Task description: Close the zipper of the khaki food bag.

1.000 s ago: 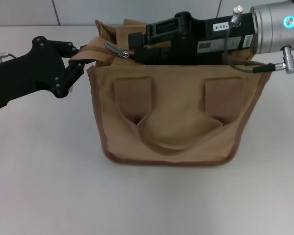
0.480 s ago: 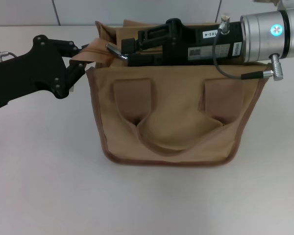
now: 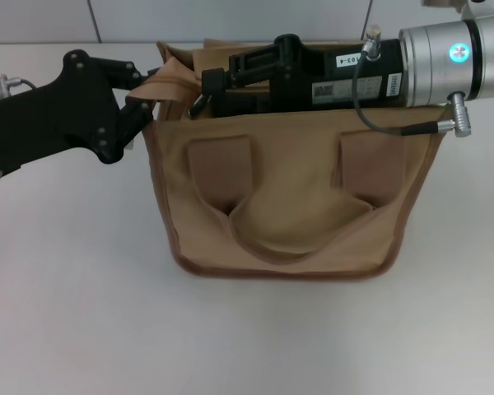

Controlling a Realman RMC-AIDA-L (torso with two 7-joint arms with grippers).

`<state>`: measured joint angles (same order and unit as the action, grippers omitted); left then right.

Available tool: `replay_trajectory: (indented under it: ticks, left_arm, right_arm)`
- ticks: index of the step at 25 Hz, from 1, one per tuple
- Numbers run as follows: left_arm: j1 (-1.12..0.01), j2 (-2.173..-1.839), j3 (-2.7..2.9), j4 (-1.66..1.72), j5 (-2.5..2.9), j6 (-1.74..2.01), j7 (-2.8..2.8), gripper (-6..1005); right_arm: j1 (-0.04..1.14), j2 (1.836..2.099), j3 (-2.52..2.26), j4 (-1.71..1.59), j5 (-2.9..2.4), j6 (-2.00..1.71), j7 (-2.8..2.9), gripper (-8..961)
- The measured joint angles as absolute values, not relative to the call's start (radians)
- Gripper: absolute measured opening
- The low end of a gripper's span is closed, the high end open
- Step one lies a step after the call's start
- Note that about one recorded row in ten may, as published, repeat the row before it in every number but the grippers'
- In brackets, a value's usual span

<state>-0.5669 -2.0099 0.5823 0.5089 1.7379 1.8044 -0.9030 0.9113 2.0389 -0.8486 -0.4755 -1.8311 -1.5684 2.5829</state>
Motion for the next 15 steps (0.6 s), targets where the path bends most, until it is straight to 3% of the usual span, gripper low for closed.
replay_trajectory:
  ticks: [15]
  left_arm:
    - [-0.61, -2.029, 0.586, 0.52, 1.733, 1.796, -0.912, 18]
  right_arm:
    - [0.919, 2.047, -0.872, -0.481, -1.831, -1.556, 2.578, 417]
